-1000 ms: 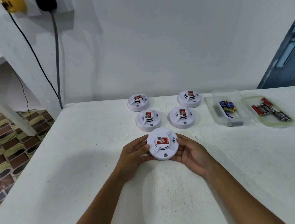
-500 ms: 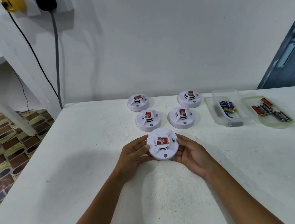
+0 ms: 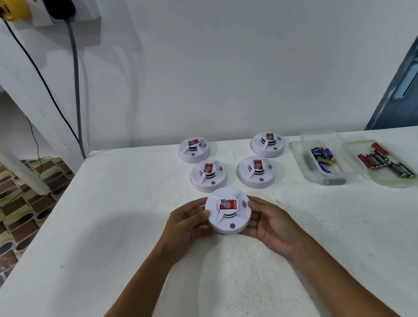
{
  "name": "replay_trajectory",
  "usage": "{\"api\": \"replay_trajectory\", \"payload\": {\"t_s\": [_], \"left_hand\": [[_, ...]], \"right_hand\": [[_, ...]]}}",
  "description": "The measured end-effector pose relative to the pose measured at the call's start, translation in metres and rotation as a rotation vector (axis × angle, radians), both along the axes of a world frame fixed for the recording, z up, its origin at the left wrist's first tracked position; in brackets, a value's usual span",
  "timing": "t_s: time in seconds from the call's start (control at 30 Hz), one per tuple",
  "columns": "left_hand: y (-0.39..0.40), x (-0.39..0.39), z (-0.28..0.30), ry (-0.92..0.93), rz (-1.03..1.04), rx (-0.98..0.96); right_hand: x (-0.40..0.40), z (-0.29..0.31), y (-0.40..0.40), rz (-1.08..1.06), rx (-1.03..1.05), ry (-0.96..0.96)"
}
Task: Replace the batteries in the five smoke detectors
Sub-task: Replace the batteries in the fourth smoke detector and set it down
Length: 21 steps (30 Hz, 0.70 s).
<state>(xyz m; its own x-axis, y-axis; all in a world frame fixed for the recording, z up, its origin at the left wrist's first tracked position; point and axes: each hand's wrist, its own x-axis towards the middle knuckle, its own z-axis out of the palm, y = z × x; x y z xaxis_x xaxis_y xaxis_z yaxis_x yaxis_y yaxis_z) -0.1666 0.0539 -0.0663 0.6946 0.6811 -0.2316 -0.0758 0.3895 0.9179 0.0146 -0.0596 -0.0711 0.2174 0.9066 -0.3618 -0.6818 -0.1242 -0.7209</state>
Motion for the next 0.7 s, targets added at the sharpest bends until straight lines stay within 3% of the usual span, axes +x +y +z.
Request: {"api": "replay_trajectory", "payload": {"t_s": [0.7], "left_hand": [[0.009,0.004,-0.005,0.0,0.0,-0.077]], "right_hand": [[0.01,-0.002,0.007,0.06,0.007,0.098]]}}
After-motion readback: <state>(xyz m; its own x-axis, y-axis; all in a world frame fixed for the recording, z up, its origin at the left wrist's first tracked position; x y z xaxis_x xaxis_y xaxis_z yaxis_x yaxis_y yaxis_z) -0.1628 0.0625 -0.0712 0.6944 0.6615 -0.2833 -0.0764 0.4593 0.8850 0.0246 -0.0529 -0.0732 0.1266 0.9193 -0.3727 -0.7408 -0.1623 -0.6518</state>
